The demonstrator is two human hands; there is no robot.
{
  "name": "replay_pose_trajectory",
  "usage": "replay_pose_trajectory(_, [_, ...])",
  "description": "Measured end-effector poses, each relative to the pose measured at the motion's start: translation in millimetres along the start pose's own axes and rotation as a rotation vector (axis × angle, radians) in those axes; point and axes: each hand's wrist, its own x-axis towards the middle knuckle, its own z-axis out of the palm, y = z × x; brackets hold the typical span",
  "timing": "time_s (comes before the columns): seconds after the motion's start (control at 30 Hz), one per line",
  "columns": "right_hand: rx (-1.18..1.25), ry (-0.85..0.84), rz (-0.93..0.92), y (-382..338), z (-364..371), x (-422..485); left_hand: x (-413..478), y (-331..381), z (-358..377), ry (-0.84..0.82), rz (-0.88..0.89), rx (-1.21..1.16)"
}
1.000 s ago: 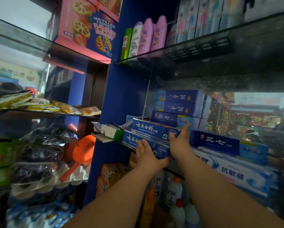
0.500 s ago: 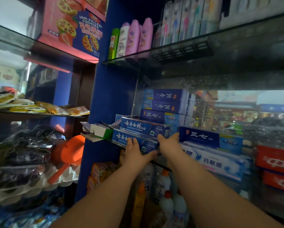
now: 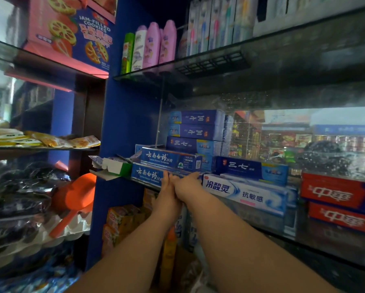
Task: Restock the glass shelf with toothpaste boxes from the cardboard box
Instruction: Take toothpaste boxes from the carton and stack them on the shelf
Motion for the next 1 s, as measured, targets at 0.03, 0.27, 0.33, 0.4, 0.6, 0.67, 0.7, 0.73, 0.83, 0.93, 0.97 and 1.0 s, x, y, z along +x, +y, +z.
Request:
replay_pose_trajectory(0.03, [-0.001,0.003,-0.002,1,0,0,8,1,4,0.066,0.118,0.191])
replay_pose_trajectory(0.27, [-0.02,0.016,-0.015,5,2,1,-22,7,-10,0.238,0.22,0.153])
replay_pose_trajectory(0.33, [0.0,0.025,-0.004,4,0,0,-30,5,-17,0.136,0.225,0.009])
replay_pose_trajectory(0.4, [0.026,0.026,-0.019,3,-4,-5,-47,-4,-17,0.093,0.309,-0.328])
replay_pose_trajectory(0.6, [0.021,0.146,-0.317,27,-18,-53,-79,-37,-25,0.082,0.369,-0.421])
replay_pose_trajectory(0.67, [-0.004,0.198,-0.453,50,-10,-76,-88,-65,-18,0.104,0.36,-0.392])
replay_pose_trajectory(0.7, [-0.024,0.217,-0.519,64,-1,-86,-94,-83,-11,0.118,0.347,-0.36])
replay_pose_trajectory(0.73, [-0.053,0.217,-0.572,80,11,-95,-101,-103,-2,0.106,0.316,-0.33])
replay_pose_trajectory(0.83, [-0.14,0.105,-0.616,132,49,-117,-125,-165,33,0.067,0.205,-0.281])
replay_pose_trajectory(0.93, [-0.181,-0.043,-0.526,196,85,-138,-162,-226,77,-0.057,0.097,-0.191])
replay_pose_trajectory(0.97, [-0.192,-0.092,-0.494,221,96,-143,-178,-245,91,-0.093,0.047,-0.167])
replay_pose_trajectory(1.0, [-0.211,-0.143,-0.463,244,107,-150,-190,-265,108,-0.126,0.009,-0.121])
